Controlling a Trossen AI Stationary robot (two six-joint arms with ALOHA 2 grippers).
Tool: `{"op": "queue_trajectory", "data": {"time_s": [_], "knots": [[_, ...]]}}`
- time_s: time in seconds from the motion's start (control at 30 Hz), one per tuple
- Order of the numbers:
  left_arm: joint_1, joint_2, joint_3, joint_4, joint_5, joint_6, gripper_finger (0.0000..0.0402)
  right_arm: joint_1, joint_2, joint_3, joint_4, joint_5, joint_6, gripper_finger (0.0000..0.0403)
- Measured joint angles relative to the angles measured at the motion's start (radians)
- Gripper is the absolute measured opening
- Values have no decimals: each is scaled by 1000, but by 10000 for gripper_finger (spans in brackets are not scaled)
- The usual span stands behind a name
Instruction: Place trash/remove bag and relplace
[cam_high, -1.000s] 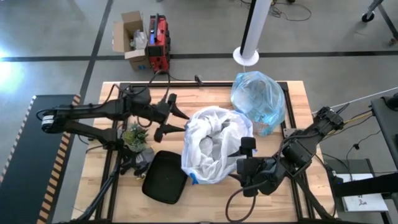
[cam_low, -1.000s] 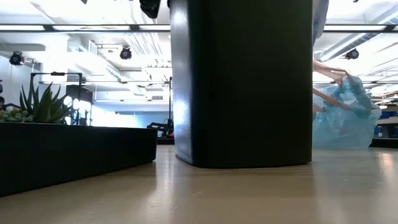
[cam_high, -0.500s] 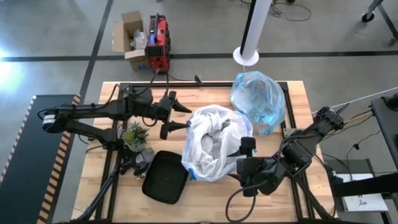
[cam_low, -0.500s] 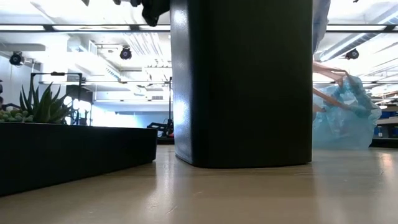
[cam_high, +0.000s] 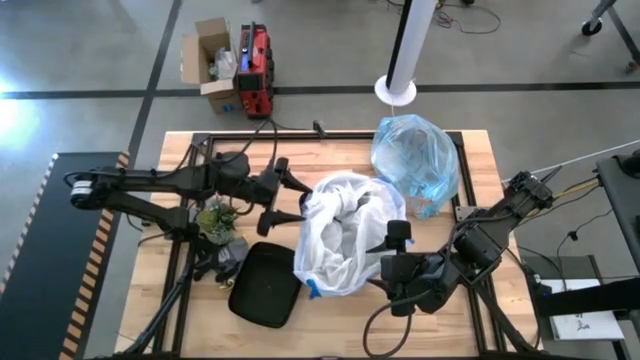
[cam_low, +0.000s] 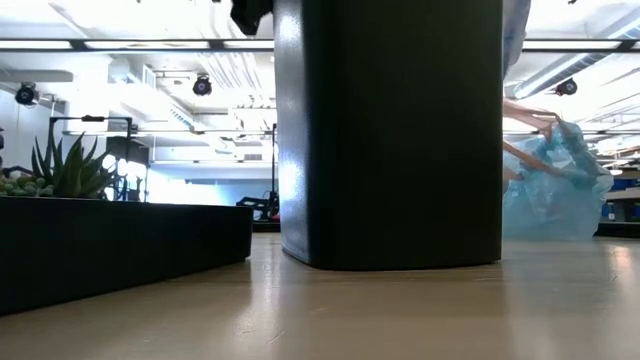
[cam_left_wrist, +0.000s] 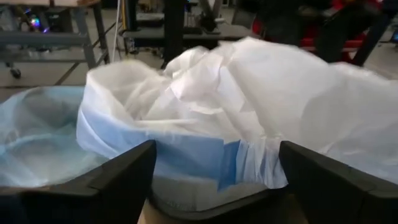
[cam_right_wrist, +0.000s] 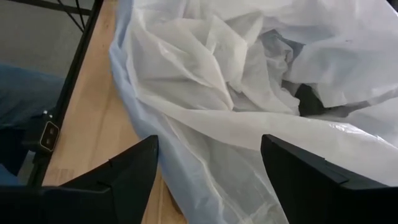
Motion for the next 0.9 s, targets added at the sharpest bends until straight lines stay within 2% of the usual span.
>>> {"op": "queue_trajectory", "data": {"time_s": [0.17, 0.27, 0.37, 0.57, 0.6, 0.9], "knots": [[0, 25, 0, 10, -3, 2, 301, -2, 0, 0, 0, 1, -1, 269], [-7, 33, 0, 15, -8, 40, 262, -4, 0, 0, 0, 0, -6, 274], [-21, 34, 0, 34, -47, 65, 198, -5, 0, 0, 0, 0, -8, 279], [-30, 28, 0, 50, -68, 105, 28, -5, 0, 0, 0, 0, -8, 279], [-30, 25, 0, 54, -73, 103, 15, -5, 0, 0, 1, 0, -9, 277], [-37, -74, 0, 44, -107, 150, 2, -3, -7, 32, -2, 30, -48, 259]]}}
